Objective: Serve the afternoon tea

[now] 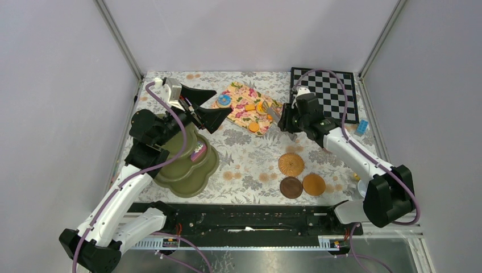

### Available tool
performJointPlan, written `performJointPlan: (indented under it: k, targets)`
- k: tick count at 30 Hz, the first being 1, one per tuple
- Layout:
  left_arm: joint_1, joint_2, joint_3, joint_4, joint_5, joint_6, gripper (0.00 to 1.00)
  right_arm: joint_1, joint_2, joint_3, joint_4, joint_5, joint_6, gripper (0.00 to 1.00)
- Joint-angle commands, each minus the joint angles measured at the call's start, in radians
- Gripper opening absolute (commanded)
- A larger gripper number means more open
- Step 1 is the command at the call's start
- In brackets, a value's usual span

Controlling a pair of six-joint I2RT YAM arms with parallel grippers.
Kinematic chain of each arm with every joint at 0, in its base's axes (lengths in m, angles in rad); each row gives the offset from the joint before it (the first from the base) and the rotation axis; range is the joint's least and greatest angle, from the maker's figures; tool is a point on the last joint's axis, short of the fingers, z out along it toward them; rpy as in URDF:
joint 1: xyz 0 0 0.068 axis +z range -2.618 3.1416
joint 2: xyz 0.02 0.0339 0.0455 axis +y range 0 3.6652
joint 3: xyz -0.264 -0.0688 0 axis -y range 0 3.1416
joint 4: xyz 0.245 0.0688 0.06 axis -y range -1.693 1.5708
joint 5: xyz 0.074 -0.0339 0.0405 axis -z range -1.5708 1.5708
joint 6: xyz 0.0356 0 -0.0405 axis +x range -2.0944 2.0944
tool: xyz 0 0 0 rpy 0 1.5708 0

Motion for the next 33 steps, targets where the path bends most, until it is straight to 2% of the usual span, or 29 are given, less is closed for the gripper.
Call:
performJointPlan:
  k: [1, 15, 33]
  targets:
    - [-0.006, -0.007, 0.009, 0.055, 0.021, -0.006, 0.99, -0.007, 0.028, 0.145, -0.14, 0.198, -0.145, 0.46]
    - [-0.007, -0.004, 0.009, 0.051, 0.017, -0.002, 0.99, -0.007, 0.207, 0.323, -0.193, 0.149, -0.247, 0.5]
    - [-0.006, 0.003, 0.009, 0.055, 0.022, -0.007, 0.99, -0.006, 0.282, 0.369, -0.192, 0.065, -0.248, 0.56]
